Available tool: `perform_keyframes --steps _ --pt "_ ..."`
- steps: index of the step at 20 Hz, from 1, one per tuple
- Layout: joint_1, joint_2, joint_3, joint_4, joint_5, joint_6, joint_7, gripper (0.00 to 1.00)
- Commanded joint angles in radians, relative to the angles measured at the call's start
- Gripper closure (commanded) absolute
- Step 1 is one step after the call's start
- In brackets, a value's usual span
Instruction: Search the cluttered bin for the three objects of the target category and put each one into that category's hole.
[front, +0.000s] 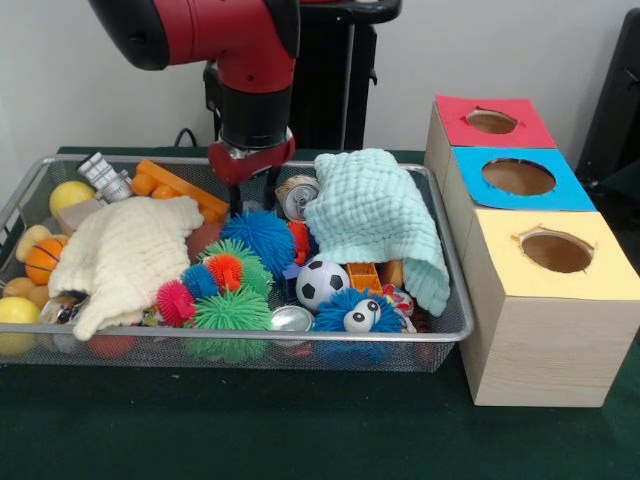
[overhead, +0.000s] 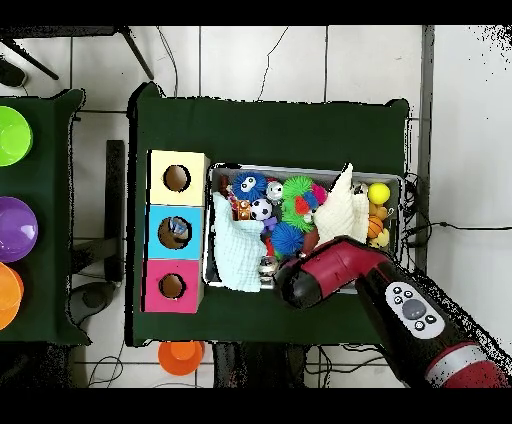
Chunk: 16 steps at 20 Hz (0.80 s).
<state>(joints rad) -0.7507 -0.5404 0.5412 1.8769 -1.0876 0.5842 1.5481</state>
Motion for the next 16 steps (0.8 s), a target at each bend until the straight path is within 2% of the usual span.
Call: perform_keyframes --steps 1,3,4,9,16 --pt "0.041 0.096 -0.119 -0.082 -0.116 0.103 -0.115 0.0" --pt "0.045 0.116 -0.136 -0.091 -0.127 0.09 -0.108 0.0" --pt "0.037 0.12 -0.131 -0.104 -0.114 0.098 -0.132 0.0" --pt "0.077 0.148 -0.174 -0.143 -0.146 0.112 -0.128 0.0" --pt "0.074 0.189 -0.186 -0.171 -0.101 0.167 -0.204 0.0"
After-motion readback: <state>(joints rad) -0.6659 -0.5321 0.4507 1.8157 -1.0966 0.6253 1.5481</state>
